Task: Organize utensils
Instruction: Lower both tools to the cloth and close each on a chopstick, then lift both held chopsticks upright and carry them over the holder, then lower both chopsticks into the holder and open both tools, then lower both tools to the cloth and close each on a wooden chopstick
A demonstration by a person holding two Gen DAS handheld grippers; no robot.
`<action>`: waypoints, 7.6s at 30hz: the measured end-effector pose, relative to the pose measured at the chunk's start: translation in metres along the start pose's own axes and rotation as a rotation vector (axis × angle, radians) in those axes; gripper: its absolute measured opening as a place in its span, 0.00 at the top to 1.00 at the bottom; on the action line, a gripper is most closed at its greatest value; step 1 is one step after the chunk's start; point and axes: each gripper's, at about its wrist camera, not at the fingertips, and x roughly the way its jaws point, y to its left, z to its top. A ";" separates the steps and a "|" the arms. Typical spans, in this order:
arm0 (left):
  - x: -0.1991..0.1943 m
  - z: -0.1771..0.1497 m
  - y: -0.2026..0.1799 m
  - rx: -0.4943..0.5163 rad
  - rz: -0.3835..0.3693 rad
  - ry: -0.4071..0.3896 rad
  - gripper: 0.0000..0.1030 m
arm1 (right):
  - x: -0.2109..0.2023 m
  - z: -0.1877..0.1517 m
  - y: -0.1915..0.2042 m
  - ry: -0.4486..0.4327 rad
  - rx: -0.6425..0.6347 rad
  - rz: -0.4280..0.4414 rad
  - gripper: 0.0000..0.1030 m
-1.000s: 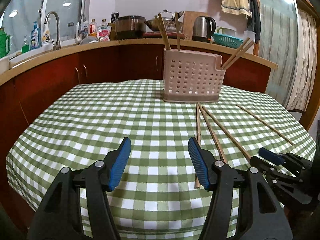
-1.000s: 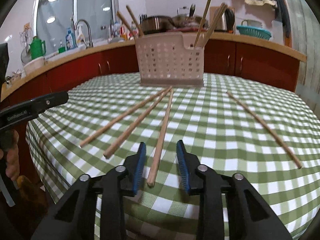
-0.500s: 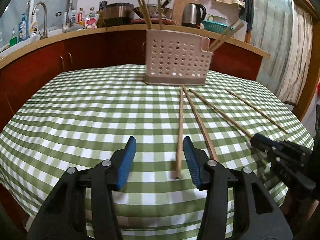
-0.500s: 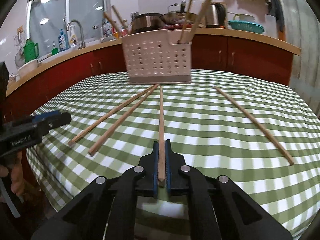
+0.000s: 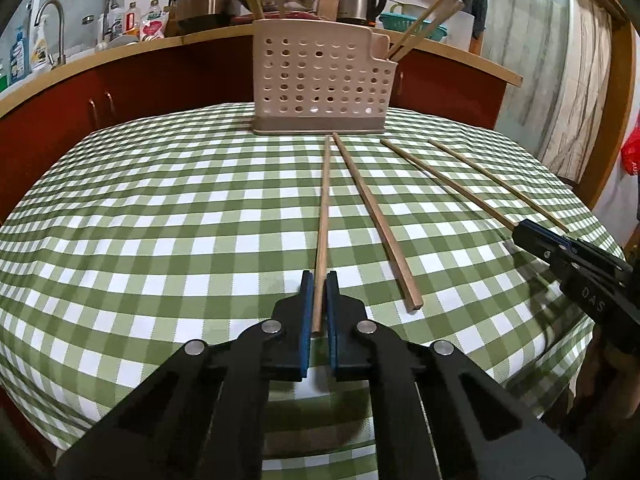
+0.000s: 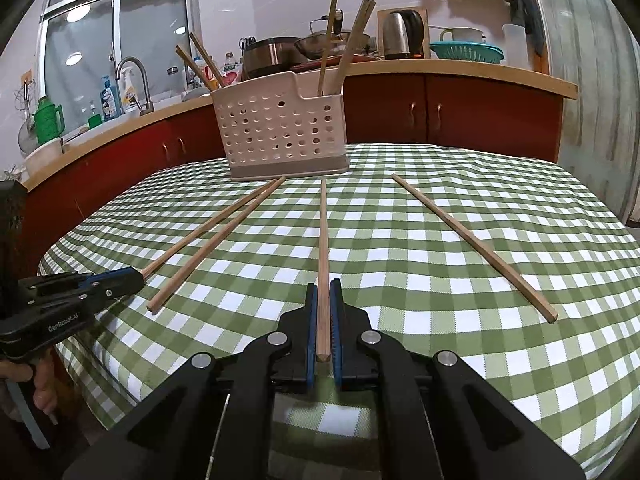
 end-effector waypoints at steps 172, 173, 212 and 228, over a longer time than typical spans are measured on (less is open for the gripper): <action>-0.042 0.146 0.005 -0.030 0.109 -0.392 0.38 | -0.031 0.113 -0.033 -0.300 -0.072 -0.025 0.56; -0.041 0.139 0.005 -0.038 0.114 -0.376 0.38 | -0.033 0.102 -0.036 -0.285 -0.055 -0.030 0.56; 0.019 0.012 -0.026 -0.031 0.021 -0.029 0.93 | -0.043 0.009 -0.086 -0.166 0.050 -0.141 0.56; 0.005 0.011 0.015 -0.025 0.110 -0.044 0.94 | -0.019 -0.004 -0.100 -0.068 0.084 -0.167 0.68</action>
